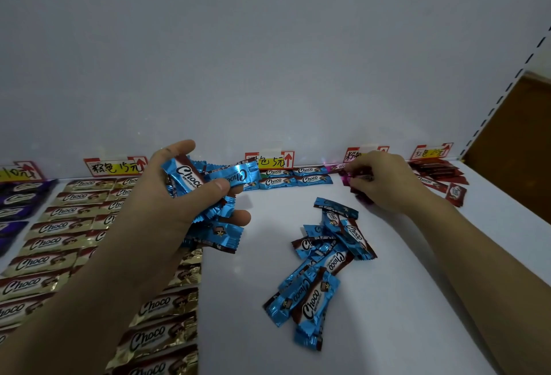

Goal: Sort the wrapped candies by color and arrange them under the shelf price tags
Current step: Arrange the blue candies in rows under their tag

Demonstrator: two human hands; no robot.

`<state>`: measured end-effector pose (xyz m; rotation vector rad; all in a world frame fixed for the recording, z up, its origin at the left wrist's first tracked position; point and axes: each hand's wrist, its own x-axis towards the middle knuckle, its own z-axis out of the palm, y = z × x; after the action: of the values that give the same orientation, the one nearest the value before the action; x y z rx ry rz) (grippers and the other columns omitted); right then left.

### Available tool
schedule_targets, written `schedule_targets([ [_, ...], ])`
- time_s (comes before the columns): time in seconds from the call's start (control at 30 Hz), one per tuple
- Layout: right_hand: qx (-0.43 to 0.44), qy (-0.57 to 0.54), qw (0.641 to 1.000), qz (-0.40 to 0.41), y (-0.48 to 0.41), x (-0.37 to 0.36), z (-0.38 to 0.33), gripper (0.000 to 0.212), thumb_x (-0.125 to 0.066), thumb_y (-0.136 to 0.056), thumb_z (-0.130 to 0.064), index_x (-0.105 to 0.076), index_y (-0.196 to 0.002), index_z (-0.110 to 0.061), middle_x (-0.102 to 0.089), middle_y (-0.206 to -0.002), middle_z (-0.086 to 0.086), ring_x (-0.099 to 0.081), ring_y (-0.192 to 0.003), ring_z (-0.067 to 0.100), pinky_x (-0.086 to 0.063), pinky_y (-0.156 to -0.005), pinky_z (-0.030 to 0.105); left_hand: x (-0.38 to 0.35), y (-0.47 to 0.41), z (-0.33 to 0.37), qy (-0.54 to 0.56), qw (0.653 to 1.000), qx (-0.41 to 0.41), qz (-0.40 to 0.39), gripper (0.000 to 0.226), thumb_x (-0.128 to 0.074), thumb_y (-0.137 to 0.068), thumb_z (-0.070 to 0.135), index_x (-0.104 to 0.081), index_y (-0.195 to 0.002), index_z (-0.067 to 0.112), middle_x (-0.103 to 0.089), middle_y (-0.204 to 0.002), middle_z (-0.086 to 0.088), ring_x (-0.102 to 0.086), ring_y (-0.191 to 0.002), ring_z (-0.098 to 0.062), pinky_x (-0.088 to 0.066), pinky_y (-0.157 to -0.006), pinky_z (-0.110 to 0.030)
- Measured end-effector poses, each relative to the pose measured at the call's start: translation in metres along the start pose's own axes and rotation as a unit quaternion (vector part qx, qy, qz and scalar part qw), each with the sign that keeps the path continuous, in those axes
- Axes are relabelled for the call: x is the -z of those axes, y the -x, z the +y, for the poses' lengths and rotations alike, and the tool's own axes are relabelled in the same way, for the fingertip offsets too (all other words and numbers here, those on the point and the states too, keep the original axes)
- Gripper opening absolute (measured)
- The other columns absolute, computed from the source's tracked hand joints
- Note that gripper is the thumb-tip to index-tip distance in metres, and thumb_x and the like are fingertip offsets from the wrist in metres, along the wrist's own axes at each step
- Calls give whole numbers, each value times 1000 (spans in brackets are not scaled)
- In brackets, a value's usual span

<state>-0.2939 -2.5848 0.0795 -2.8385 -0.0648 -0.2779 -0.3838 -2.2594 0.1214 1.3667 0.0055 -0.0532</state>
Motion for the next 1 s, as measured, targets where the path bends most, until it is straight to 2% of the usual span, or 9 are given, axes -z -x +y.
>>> schedule_targets([
  [0.33,-9,35,999,31,-3,2,7,22,-66,-95,-20,-75,-114,-24,-70,-107,-1,-59,-85,14,-56,-80,36,-1,2,1,11,1000,11,1,72,-71,-66,13,-53,-132,38,-76,-93,-10,-75,-71,-39,-61,-54,-40],
  [0.4,23,45,995,82,0,8,-4,20,-65,-95,-25,-74,-113,-26,-70,-107,-2,-60,-93,16,-53,-85,40,-2,2,1,11,1000,14,3,74,-71,-66,14,-52,-133,38,-76,-96,-11,-75,-72,-39,-61,-55,-39],
  [0.47,79,-45,988,125,14,20,-34,20,-62,-97,-27,-72,-114,-25,-70,-106,-7,-61,-98,12,-50,-87,33,-3,3,1,1,1000,16,1,75,-72,-67,13,-49,-135,38,-76,-99,-14,-75,-74,-40,-62,-56,-40],
  [0.5,109,-136,978,110,24,27,-58,19,-61,-98,-29,-71,-114,-26,-70,-103,-10,-62,-96,7,-51,-83,29,-3,4,1,-3,1000,15,-2,76,-72,-68,13,-48,-135,39,-76,-99,-15,-75,-74,-40,-62,-58,-41],
  [0.57,155,-319,935,-12,46,39,-108,25,-59,-96,-35,-68,-117,-25,-72,-97,-9,-68,-92,10,-56,-74,26,-4,6,0,-12,1000,9,-9,78,-74,-68,12,-47,-136,39,-75,-103,-15,-75,-75,-41,-62,-60,-42],
  [0.67,174,-406,888,-124,56,38,-147,30,-69,-90,-26,-68,-118,-16,-76,-93,2,-72,-78,16,-58,-66,24,-6,8,1,-42,999,-3,-15,76,-74,-70,17,-47,-138,36,-70,-113,-12,-75,-75,-39,-62,-60,-42],
  [0.77,147,-422,890,-87,45,34,-147,22,-74,-87,-7,-73,-109,-10,-77,-90,4,-73,-70,14,-57,-66,20,-1,6,3,-61,998,-5,0,62,-70,-83,14,-47,-137,33,-75,-104,-8,-75,-73,-37,-63,-59,-40],
  [0.87,93,-443,890,-50,33,33,-133,16,-74,-87,-8,-73,-102,-14,-76,-85,5,-72,-69,12,-56,-65,21,10,0,7,-42,998,-12,37,46,-63,-92,12,-48,-132,29,-78,-94,-7,-76,-73,-32,-63,-61,-40],
  [1.0,77,-199,973,-90,22,-1,-128,9,-79,-86,-27,-73,-92,-28,-68,-81,-3,-64,-74,15,-52,-65,26,19,-4,11,-19,998,-12,56,38,-61,-94,13,-55,-129,26,-76,-86,-7,-71,-66,-21,-59,-60,-33],
])
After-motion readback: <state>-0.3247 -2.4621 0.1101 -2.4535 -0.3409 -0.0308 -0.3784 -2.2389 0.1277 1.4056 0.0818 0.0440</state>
